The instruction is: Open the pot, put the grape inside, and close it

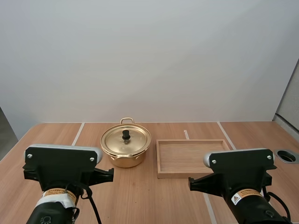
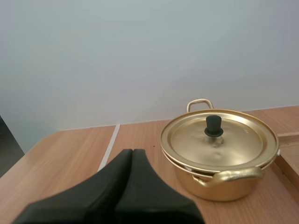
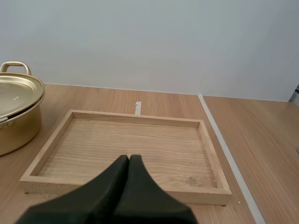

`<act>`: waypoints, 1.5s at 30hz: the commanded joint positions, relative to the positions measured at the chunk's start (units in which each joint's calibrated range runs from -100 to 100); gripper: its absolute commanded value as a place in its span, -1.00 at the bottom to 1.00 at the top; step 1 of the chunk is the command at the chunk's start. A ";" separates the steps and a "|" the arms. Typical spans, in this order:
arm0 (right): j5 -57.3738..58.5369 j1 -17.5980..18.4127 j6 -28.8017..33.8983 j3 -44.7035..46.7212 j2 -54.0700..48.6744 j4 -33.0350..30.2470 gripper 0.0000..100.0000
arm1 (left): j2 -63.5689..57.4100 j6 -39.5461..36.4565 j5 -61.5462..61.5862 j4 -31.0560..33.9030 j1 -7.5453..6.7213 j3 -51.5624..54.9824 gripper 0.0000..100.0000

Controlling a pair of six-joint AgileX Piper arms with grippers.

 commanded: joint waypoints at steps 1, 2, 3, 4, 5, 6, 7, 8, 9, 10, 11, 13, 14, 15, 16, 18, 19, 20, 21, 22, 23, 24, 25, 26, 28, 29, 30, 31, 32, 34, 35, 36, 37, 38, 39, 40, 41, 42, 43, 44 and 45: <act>0.40 -0.14 0.52 0.00 -0.43 -0.68 -1.00 | -0.85 -2.93 -0.96 0.11 0.20 0.11 -1.00; 0.57 -0.14 0.52 0.00 -0.43 -0.68 -1.00 | -0.85 -4.04 -0.70 -0.13 0.20 0.11 -1.00; 0.57 -0.14 0.52 0.00 -0.43 -0.68 -1.00 | -0.85 -4.92 0.07 -0.13 0.20 0.11 -1.00; 0.56 -0.14 0.52 0.00 -0.43 -0.54 -1.00 | -0.85 -5.04 1.22 -0.13 0.30 0.11 -1.00; 0.81 -0.14 0.52 0.00 -0.43 -0.46 -1.00 | -0.85 -5.02 2.51 -0.13 0.44 0.11 -1.00; 0.98 -0.14 0.62 0.00 -0.43 -0.44 -1.00 | -0.85 -5.02 4.20 -0.13 0.53 0.11 -1.00; 0.95 -0.14 0.95 0.00 -0.43 -0.44 -1.00 | -0.85 -5.02 5.59 -0.13 0.61 0.11 -1.00; 0.95 -0.14 1.07 0.00 -0.43 -0.44 -1.00 | -0.85 -4.70 7.21 0.01 0.61 0.11 -1.00; 0.95 -0.14 1.17 0.00 -0.43 -0.44 -1.00 | -0.85 -4.70 9.04 0.01 0.61 0.11 -1.00; 0.95 -0.14 1.17 0.00 -0.43 -0.44 -1.00 | -0.85 -4.70 10.35 0.01 0.61 0.11 -1.00; 0.95 -0.14 1.17 0.00 -0.43 -0.44 -1.00 | -0.85 -4.70 10.35 0.01 0.61 0.11 -1.00; 0.95 -0.14 1.17 0.00 -0.43 -0.44 -1.00 | -0.85 -4.70 10.35 0.01 0.61 0.11 -1.00; 0.95 -0.14 1.17 0.00 -0.43 -0.44 -1.00 | -0.85 -4.70 10.35 0.01 0.61 0.11 -1.00; 0.95 -0.14 1.17 0.00 -0.43 -0.44 -1.00 | -0.85 -4.70 10.35 0.01 0.61 0.11 -1.00; 0.95 -0.14 1.17 0.00 -0.43 -0.44 -1.00 | -0.85 -4.70 10.14 0.01 0.61 0.11 -1.00; 0.95 -0.14 1.17 0.00 -0.43 -0.44 -1.00 | -0.85 -4.70 9.44 0.01 0.61 0.11 -1.00; 0.95 -0.14 1.17 0.00 -0.43 -0.44 -1.00 | -0.85 -4.70 9.44 0.01 0.61 0.11 -1.00; 0.95 -0.14 1.17 0.00 -0.43 -0.44 -1.00 | -0.85 -4.70 9.44 0.01 0.61 0.11 -1.00; 0.95 -0.14 1.17 0.00 -0.43 -0.44 -1.00 | -0.85 -4.70 9.44 0.01 0.61 0.11 -1.00; 0.95 -0.14 1.17 0.00 -0.43 -0.44 -1.00 | -0.85 -4.70 9.44 0.01 0.61 0.11 -1.00; 0.95 -0.14 1.17 0.00 -0.43 -0.44 -1.00 | -0.85 -4.70 9.44 0.01 0.61 0.11 -1.00; 0.95 -0.14 1.17 0.00 -0.43 -0.44 -1.00 | -0.85 -4.70 9.44 0.01 0.61 0.11 -1.00; 0.95 -0.14 1.17 0.00 -0.43 -0.44 -1.00 | -0.85 -4.70 9.44 0.01 0.61 0.11 -1.00; 0.95 -0.14 1.17 0.00 -0.43 -0.44 -1.00 | -0.85 -4.70 9.44 0.01 0.61 0.11 -1.00; 0.95 -0.14 1.17 0.00 -0.43 -0.44 -1.00 | -0.85 -4.70 9.44 0.01 0.61 0.11 -1.00; 0.95 -0.14 1.17 0.00 -0.43 -0.44 -1.00 | -0.85 -4.70 9.44 0.01 0.61 0.11 -1.00; 0.95 -0.14 1.17 0.00 -0.43 -0.44 -1.00 | -0.85 -4.70 9.44 0.01 0.61 0.11 -1.00; 0.95 -0.14 1.17 0.00 -0.43 -0.44 -1.00 | -0.85 -4.70 9.44 0.01 0.61 0.11 -1.00; 0.95 -0.14 1.17 0.00 -0.43 -0.44 -1.00 | -0.85 -4.70 9.44 0.01 0.61 0.11 -1.00; 0.95 -0.14 1.17 0.00 -0.43 -0.44 -1.00 | -0.85 -4.70 9.44 0.01 0.61 0.11 -1.00; 0.95 -0.14 1.17 0.00 -0.43 -0.44 -1.00 | -0.85 -4.70 9.44 0.01 0.61 0.11 -1.00; 0.95 -0.14 1.17 0.00 -0.43 -0.44 -1.00 | -0.85 -4.70 9.44 0.01 0.61 0.11 -1.00; 0.95 -0.14 1.17 0.00 -0.43 -0.44 -1.00 | -0.85 -4.70 9.44 0.01 0.61 0.11 -1.00; 0.95 -0.14 1.17 0.00 -0.43 -0.44 -1.00 | -0.85 -4.70 9.44 0.01 0.61 0.11 -1.00; 0.95 -0.14 1.17 0.00 -0.43 -0.44 -1.00 | -0.85 -4.70 9.44 0.01 0.61 0.11 -1.00; 0.95 -0.14 1.17 0.00 -0.43 -0.44 -1.00 | -0.85 -4.70 9.44 0.01 0.61 0.11 -1.00; 0.95 -0.14 1.17 0.00 -0.43 -0.44 -1.00 | -0.85 -4.70 9.44 0.01 0.61 0.11 -1.00; 0.95 -0.14 1.17 0.00 -0.43 -0.44 -1.00 | -0.85 -4.70 9.44 0.01 0.61 0.11 -1.00; 0.95 -0.14 1.17 0.00 -0.43 -0.44 -1.00 | -0.85 -4.70 9.44 0.01 0.61 0.11 -1.00; 0.95 -0.14 1.17 0.00 -0.43 -0.44 -1.00 | -0.85 -4.70 9.44 0.01 0.61 0.11 -1.00; 0.95 -0.14 1.17 0.00 -0.43 -0.44 -1.00 | -0.85 -4.70 9.44 0.01 0.61 0.11 -1.00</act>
